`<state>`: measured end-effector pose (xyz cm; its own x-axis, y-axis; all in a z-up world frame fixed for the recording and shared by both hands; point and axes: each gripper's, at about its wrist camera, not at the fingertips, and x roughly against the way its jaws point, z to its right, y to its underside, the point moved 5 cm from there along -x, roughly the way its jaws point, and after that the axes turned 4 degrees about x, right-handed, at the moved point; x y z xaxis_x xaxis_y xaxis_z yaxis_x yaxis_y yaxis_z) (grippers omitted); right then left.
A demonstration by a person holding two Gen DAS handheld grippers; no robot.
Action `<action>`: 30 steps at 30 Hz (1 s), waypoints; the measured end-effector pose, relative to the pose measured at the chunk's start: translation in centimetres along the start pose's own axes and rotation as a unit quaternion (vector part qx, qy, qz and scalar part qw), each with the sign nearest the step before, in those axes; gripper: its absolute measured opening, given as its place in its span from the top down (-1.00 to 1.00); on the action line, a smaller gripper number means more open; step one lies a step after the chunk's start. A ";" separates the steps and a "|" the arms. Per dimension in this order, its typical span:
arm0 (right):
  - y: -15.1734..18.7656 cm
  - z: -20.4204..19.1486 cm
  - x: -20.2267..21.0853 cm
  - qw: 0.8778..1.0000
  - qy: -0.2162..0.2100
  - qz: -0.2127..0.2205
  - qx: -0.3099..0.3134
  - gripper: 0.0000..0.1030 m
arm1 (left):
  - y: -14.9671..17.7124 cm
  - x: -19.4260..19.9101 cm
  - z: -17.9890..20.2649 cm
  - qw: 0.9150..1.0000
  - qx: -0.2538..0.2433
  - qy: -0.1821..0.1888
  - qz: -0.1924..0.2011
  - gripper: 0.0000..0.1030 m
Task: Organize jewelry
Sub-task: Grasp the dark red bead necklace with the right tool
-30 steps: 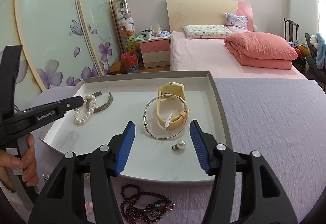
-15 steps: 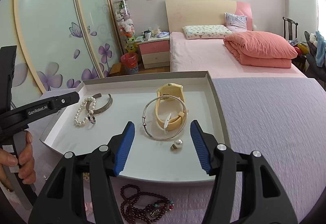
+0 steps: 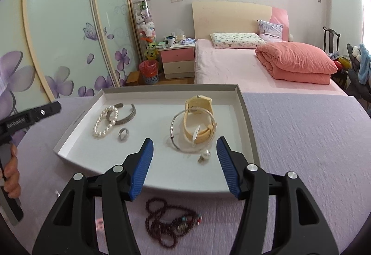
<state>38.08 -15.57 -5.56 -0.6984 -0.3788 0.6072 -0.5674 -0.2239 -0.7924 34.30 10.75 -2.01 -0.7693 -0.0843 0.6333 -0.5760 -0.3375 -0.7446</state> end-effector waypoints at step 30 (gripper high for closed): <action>8.8 -2.6 0.2 0.990 0.013 -0.131 0.047 -0.75 | 8.0 8.1 -3.7 1.000 -0.029 0.006 -0.012 -0.36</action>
<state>31.82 -15.24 -12.23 -0.5447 -0.2737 0.7927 -0.6886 -0.3937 -0.6090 22.45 10.88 -3.66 -0.7582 -0.0655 0.6488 -0.6088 -0.2851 -0.7403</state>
